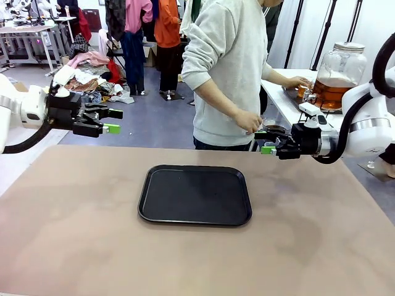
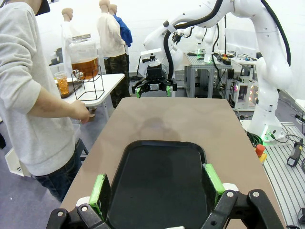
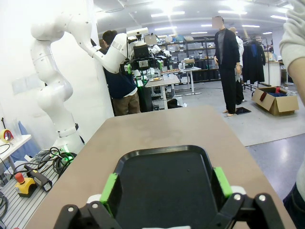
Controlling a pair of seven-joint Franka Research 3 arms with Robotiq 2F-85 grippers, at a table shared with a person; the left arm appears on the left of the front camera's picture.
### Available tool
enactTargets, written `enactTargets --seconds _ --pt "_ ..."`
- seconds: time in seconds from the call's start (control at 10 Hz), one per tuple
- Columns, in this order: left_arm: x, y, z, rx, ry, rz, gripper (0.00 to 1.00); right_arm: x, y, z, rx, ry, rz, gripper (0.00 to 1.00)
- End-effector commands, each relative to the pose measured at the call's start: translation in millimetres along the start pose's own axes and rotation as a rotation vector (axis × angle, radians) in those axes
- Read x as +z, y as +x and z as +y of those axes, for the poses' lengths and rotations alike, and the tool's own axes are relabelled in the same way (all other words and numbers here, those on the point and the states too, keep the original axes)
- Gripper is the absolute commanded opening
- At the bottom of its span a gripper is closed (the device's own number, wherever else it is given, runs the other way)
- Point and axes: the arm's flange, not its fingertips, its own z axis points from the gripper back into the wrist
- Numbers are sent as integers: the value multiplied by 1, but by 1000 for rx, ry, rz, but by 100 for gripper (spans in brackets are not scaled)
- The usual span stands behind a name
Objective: Pour the drink into the iced cup.
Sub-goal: Open the gripper to release the iced cup you were holding.
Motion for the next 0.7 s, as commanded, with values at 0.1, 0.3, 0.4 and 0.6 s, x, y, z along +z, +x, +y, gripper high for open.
enactTargets --seconds 0.1,0.3,0.4,0.6 --pt "1 1 -1 -4 1 -1 100 0 3 -1 2 -1 0 100" --pt "1 1 -1 -4 1 -1 100 0 3 -1 2 -1 0 100" --pt "1 1 -1 -4 1 -1 100 0 3 -1 2 -1 0 100" --pt "1 1 -1 -4 1 -1 100 0 3 -1 2 -1 0 100"
